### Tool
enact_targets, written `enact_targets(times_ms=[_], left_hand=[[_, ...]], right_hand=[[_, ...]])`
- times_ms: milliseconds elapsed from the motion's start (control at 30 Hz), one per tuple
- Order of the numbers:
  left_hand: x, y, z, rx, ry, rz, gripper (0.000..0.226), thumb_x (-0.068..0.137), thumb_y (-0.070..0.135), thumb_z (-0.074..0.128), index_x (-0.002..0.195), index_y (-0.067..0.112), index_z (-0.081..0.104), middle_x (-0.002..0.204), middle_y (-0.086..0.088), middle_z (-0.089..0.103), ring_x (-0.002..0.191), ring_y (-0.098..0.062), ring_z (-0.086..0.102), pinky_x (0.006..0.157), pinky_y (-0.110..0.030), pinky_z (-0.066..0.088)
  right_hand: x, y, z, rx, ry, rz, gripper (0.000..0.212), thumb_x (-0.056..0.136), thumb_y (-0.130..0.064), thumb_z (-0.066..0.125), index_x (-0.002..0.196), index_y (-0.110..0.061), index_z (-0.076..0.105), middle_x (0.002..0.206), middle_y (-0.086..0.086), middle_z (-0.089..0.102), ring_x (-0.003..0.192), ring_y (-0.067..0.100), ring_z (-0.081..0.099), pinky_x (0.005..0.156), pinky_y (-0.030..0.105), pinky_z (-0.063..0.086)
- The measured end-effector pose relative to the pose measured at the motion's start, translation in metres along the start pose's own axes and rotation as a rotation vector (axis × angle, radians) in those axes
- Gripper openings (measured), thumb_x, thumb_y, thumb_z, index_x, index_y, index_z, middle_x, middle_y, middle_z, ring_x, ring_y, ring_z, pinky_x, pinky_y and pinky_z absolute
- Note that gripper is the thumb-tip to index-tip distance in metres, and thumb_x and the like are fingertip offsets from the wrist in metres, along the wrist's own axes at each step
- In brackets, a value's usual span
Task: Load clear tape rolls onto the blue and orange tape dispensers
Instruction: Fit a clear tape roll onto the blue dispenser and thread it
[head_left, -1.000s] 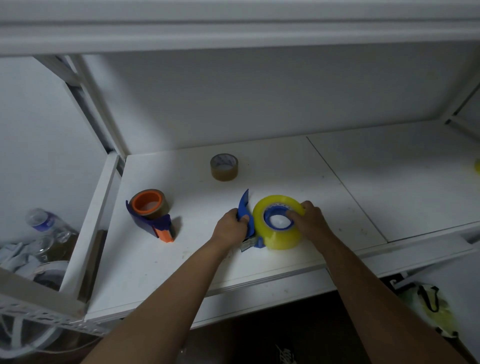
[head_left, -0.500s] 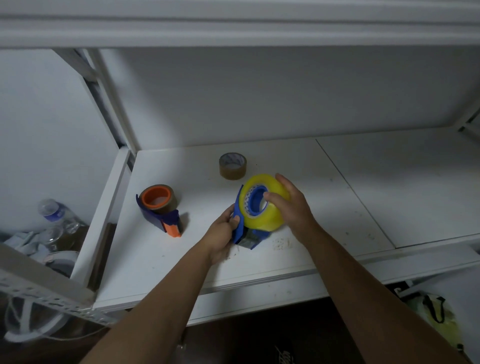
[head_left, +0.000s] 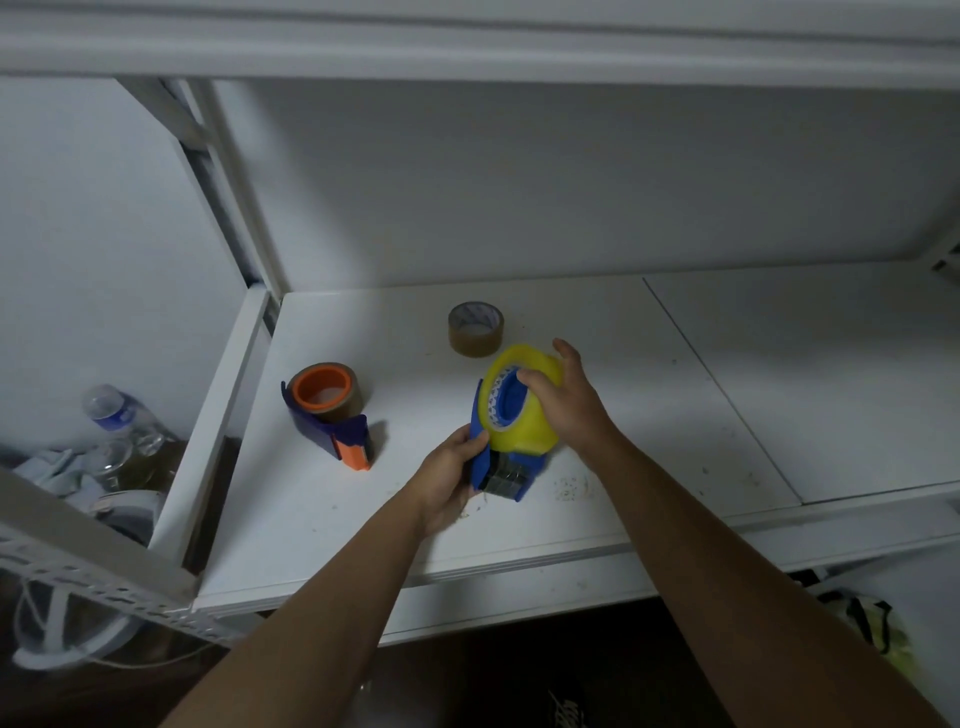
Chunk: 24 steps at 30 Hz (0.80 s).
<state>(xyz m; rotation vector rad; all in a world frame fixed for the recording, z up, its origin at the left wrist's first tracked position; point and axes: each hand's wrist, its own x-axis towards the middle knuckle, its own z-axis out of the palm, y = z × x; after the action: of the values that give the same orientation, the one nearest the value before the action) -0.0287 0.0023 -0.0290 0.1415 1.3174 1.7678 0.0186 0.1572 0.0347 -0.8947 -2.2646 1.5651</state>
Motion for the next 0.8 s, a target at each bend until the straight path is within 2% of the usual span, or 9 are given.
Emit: enact_targets(times_ms=[100, 167, 267, 333, 400, 500, 600, 700, 800], left_hand=[[-0.001, 0.0, 0.001, -0.007, -0.015, 0.02, 0.031, 0.099, 0.016, 0.048, 0.129, 0.014, 0.053, 0.118, -0.007, 0.068, 0.103, -0.022, 0.065, 0.084, -0.033, 0.053], [-0.002, 0.001, 0.005, -0.055, 0.024, 0.045, 0.047, 0.096, 0.011, 0.053, 0.141, 0.015, 0.041, 0.129, -0.009, 0.062, 0.112, -0.025, 0.062, 0.091, -0.036, 0.052], [0.001, 0.004, 0.008, -0.088, 0.152, 0.065, 0.054, 0.093, 0.006, 0.056, 0.14, 0.015, 0.032, 0.126, -0.009, 0.06, 0.112, -0.025, 0.06, 0.098, -0.039, 0.049], [0.002, 0.01, 0.014, 0.002, 0.155, 0.11, 0.042, 0.094, 0.003, 0.053, 0.133, 0.01, 0.038, 0.128, -0.011, 0.059, 0.104, -0.021, 0.061, 0.089, -0.031, 0.054], [0.002, 0.014, 0.025, 0.07, 0.122, 0.158, 0.033, 0.094, -0.004, 0.048, 0.125, 0.004, 0.041, 0.127, -0.015, 0.057, 0.091, -0.015, 0.063, 0.068, -0.021, 0.057], [0.001, 0.008, 0.041, 0.163, 0.103, 0.177, 0.029, 0.094, -0.006, 0.047, 0.122, 0.0, 0.044, 0.115, -0.011, 0.057, 0.078, -0.008, 0.063, 0.055, -0.013, 0.053], [0.01, -0.002, 0.044, 0.298, 0.168, 0.168, 0.023, 0.099, 0.013, 0.047, 0.121, 0.007, 0.05, 0.118, -0.01, 0.061, 0.094, -0.014, 0.063, 0.069, -0.018, 0.054], [0.019, -0.009, 0.044, 0.357, 0.233, 0.166, 0.014, 0.101, 0.021, 0.043, 0.105, 0.011, 0.053, 0.112, -0.012, 0.064, 0.102, -0.025, 0.062, 0.089, -0.035, 0.051], [0.022, -0.014, 0.042, 0.471, 0.24, 0.215, 0.015, 0.101, 0.021, 0.045, 0.11, 0.01, 0.05, 0.105, -0.004, 0.061, 0.092, -0.014, 0.059, 0.082, -0.028, 0.049]], right_hand=[[0.006, 0.0, -0.003, -0.06, 0.014, 0.057, 0.061, 0.091, -0.039, 0.059, 0.139, -0.018, 0.027, 0.13, 0.013, 0.049, 0.106, 0.028, 0.053, 0.084, 0.033, 0.04], [0.009, 0.005, -0.008, -0.103, 0.026, 0.078, 0.052, 0.093, -0.039, 0.055, 0.132, -0.013, 0.033, 0.12, 0.013, 0.052, 0.098, 0.027, 0.052, 0.081, 0.033, 0.04], [0.012, 0.02, -0.017, -0.179, 0.089, 0.089, 0.051, 0.094, -0.042, 0.053, 0.132, -0.009, 0.044, 0.121, 0.017, 0.053, 0.107, 0.033, 0.053, 0.084, 0.033, 0.04], [0.012, 0.035, -0.023, -0.219, 0.146, 0.104, 0.052, 0.093, -0.046, 0.051, 0.127, -0.006, 0.053, 0.12, 0.022, 0.053, 0.103, 0.033, 0.053, 0.08, 0.031, 0.039], [0.011, 0.048, -0.027, -0.256, 0.187, 0.084, 0.05, 0.092, -0.045, 0.051, 0.116, -0.002, 0.057, 0.11, 0.022, 0.059, 0.094, 0.033, 0.056, 0.073, 0.03, 0.038], [0.008, 0.064, -0.03, -0.253, 0.203, 0.138, 0.042, 0.092, -0.033, 0.056, 0.117, -0.002, 0.045, 0.104, 0.017, 0.058, 0.1, 0.037, 0.057, 0.073, 0.035, 0.043], [0.009, 0.074, -0.036, -0.322, 0.206, 0.177, 0.043, 0.091, -0.034, 0.056, 0.12, -0.004, 0.044, 0.114, 0.025, 0.054, 0.112, 0.041, 0.046, 0.083, 0.044, 0.043], [0.011, 0.072, -0.038, -0.306, 0.171, 0.127, 0.056, 0.081, -0.045, 0.05, 0.123, -0.008, 0.048, 0.118, 0.02, 0.058, 0.11, 0.04, 0.051, 0.089, 0.045, 0.046], [0.017, 0.084, -0.037, -0.327, 0.182, 0.048, 0.063, 0.071, -0.054, 0.042, 0.109, -0.006, 0.056, 0.105, 0.02, 0.062, 0.096, 0.039, 0.059, 0.077, 0.041, 0.05]])
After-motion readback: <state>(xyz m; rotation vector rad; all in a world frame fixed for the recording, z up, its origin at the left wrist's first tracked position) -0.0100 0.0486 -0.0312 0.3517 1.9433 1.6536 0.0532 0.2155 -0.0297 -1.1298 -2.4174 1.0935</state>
